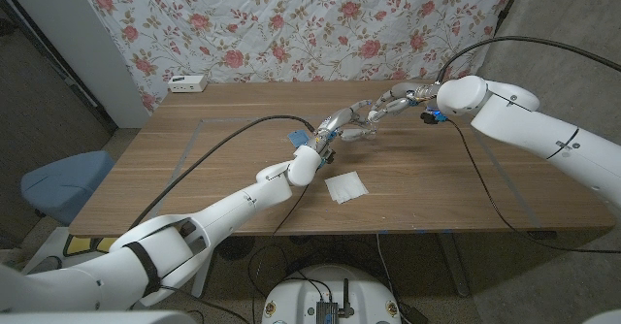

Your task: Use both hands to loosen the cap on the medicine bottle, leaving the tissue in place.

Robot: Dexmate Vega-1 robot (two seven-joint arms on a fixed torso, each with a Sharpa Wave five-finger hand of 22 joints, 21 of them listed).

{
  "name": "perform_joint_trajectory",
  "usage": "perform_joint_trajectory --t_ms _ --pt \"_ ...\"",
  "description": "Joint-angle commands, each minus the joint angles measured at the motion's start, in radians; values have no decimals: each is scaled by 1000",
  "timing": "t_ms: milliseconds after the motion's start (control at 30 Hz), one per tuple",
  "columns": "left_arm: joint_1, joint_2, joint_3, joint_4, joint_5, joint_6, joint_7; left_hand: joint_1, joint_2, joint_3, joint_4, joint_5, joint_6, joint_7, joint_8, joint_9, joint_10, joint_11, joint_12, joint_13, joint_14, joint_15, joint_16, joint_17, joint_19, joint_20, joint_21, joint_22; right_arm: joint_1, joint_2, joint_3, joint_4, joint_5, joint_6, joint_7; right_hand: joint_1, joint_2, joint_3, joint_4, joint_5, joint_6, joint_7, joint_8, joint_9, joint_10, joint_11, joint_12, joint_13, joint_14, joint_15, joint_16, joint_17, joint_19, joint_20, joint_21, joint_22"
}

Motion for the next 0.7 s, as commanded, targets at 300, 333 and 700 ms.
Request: perform_joint_trajectory --t_ms 300,333,700 --pt "0 -1 0 -6 7 2 -2 9 8 6 -1 3 9 -8 7 2 64 -52 5 4 9 -75 0 3 -4 -3 2 3 -14 3 -8 -24 -36 -29 -34 8 4 1 -16 10 42 -9 25 11 26 2 14 2 28 -1 12 0 27 -2 11 2" --pt "0 -2 0 -6 7 1 -2 9 8 6 -1 3 9 -7 7 2 64 -52 5 4 9 -75 0 3 -4 -3 2 3 -15 3 -7 -24 -35 -28 -34 9 4 1 -17 10 46 -10 27 12 26 2 13 2 29 -2 13 0 27 -3 11 2" --pt "5 -1 0 -14 8 8 0 8 8 6 0 3 16 -8 9 2 66 -53 6 4 9 -75 0 3 -5 -3 2 3 -25 2 0 -26 -37 -26 -48 15 12 5 -24 11 82 -19 47 19 39 0 14 2 40 -4 15 1 37 -7 13 2"
